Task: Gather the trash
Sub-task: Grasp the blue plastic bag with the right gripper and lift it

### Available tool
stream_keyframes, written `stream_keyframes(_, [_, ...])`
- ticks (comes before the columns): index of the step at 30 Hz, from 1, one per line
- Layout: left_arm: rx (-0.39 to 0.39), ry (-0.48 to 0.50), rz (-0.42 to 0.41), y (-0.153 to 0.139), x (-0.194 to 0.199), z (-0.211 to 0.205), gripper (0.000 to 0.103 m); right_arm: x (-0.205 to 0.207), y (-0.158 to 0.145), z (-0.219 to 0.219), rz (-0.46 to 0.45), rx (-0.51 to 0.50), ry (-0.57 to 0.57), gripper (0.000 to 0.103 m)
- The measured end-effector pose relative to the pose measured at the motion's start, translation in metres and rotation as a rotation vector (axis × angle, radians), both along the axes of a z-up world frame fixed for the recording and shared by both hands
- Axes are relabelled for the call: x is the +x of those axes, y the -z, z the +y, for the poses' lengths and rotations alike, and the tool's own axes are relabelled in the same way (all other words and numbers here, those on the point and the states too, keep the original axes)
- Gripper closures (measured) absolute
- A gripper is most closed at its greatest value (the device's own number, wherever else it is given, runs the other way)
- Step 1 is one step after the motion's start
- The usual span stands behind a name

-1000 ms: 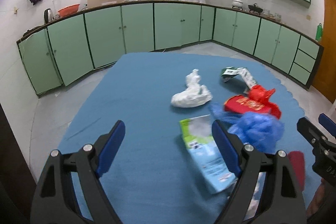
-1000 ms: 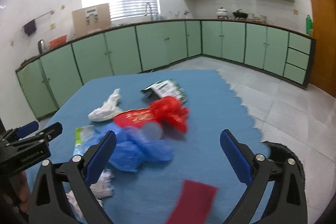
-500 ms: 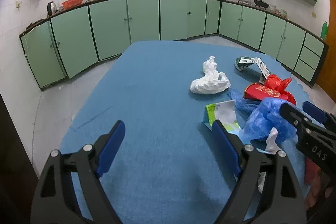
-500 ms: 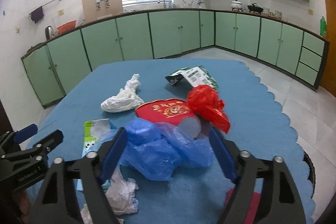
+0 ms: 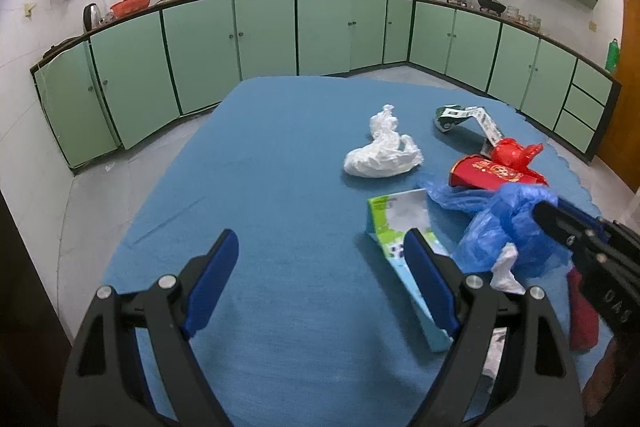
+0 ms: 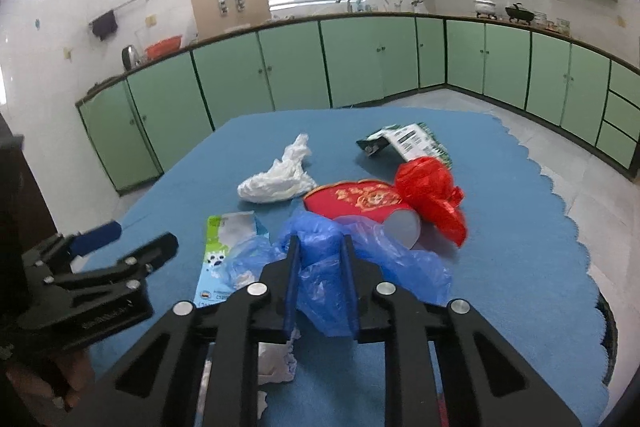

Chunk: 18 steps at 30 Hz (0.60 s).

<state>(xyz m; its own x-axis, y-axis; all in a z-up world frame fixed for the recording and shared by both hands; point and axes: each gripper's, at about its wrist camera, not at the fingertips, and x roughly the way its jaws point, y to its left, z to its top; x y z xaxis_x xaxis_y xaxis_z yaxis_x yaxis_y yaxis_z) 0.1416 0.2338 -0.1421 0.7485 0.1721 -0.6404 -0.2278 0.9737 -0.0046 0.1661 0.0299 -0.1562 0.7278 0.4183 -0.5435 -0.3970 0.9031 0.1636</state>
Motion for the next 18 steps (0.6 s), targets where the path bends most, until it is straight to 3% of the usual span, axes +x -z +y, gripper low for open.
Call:
stream_keyframes(8, [-0.005,0.053,0.007,0.003,0.005,-0.033,0.018,-0.006,-0.020,-0.037,-0.041,0.023,0.082,0.084])
stream_keyframes(18, [0.030,0.049,0.075,0.027,0.016,-0.060,0.018,-0.005,-0.017,-0.063,-0.034,0.028,0.122,0.084])
